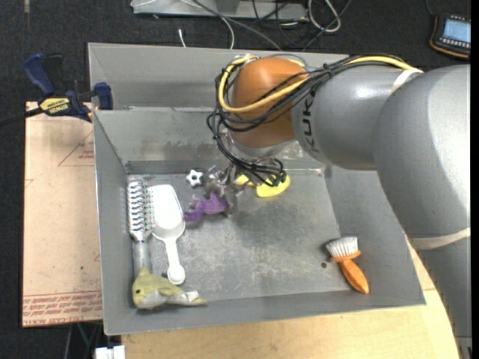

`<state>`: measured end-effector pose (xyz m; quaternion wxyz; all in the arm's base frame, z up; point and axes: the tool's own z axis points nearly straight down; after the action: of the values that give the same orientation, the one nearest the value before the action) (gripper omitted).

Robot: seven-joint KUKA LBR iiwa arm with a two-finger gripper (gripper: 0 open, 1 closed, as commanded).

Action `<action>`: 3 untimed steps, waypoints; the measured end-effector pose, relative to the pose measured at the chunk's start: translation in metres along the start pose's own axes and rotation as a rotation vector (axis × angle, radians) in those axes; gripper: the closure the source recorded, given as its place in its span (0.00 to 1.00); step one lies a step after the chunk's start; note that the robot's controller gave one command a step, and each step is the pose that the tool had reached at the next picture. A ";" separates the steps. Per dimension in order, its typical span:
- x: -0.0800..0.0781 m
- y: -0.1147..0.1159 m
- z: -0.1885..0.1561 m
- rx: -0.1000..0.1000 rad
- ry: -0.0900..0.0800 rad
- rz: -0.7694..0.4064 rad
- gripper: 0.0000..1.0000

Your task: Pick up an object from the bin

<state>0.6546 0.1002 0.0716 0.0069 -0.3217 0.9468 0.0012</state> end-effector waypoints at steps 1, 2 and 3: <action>0.002 0.002 -0.014 -0.005 0.007 0.003 1.00; 0.000 0.001 -0.040 -0.001 -0.001 0.003 1.00; 0.001 0.002 -0.076 -0.005 0.005 0.004 1.00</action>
Offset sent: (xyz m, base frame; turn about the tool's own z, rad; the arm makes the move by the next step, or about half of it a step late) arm -0.0021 -0.0004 0.0464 0.0032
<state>0.6518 0.1010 0.1471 0.0034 -0.3199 0.9474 0.0029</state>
